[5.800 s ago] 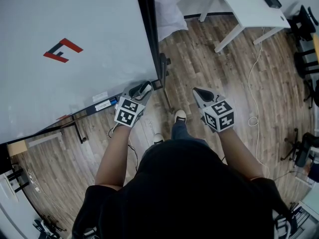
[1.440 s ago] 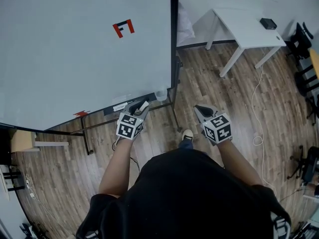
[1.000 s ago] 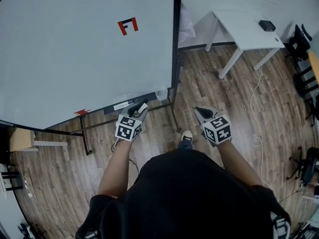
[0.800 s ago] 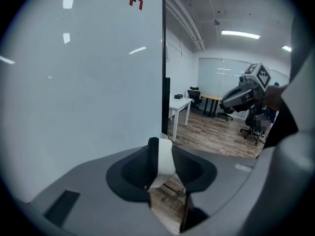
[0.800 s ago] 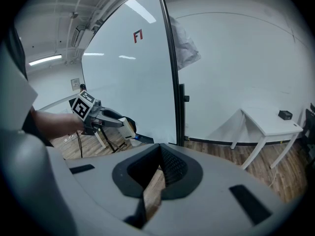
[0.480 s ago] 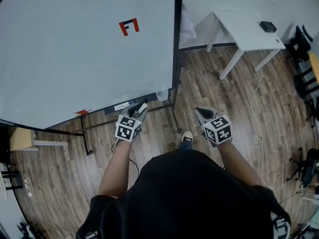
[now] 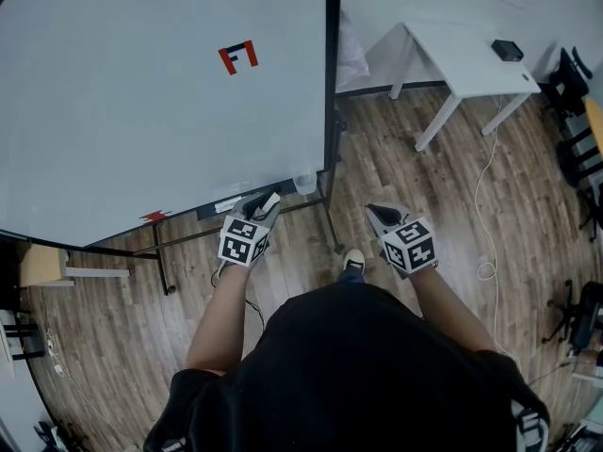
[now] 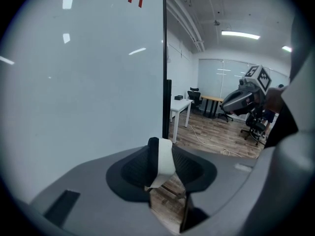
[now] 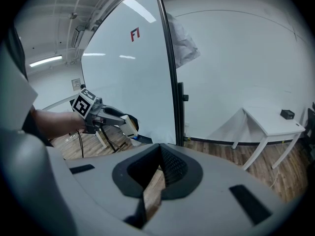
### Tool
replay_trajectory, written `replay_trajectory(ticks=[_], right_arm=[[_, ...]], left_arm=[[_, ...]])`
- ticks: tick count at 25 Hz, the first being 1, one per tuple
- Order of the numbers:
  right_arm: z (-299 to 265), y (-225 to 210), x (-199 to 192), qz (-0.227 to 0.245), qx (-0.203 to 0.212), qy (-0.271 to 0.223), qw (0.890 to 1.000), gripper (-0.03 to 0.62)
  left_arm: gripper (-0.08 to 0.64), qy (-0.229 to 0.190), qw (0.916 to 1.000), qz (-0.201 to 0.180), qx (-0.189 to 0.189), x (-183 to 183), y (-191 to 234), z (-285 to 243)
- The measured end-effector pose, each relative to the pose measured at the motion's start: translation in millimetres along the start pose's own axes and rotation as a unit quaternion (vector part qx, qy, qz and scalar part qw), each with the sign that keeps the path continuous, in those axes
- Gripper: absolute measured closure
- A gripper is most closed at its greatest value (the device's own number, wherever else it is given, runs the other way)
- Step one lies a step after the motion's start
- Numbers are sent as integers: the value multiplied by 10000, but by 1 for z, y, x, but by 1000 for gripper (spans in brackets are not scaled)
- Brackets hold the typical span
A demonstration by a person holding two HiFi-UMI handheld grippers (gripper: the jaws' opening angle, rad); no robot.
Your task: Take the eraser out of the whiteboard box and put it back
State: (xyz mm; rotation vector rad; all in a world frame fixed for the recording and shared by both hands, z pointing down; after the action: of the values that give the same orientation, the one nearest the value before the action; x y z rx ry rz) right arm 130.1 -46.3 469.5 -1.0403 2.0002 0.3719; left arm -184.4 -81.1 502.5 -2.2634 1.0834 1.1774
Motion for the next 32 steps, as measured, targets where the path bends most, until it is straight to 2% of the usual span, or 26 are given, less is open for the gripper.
replay_trajectory(ticks=[15, 32], right_arm=[[-16, -28, 7, -45, 89, 58, 9999, 598], [-39, -60, 1, -109, 204, 207, 9995, 598]], left_arm=[[410, -195, 9998, -86, -50, 45, 11, -33], [410, -91, 9994, -120, -302, 70, 8, -85]])
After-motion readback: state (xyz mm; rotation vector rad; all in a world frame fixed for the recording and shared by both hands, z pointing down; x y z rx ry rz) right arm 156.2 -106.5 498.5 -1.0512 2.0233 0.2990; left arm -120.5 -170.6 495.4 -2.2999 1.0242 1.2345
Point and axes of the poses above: the fingertips, and each gripper's own axes: z backward along the fingers, y to its left, x out of its top, the point moved 9 cm from there along z, backward along the fingers, and after that the axes turned 2 degrees about y, right-handed, at the moved point
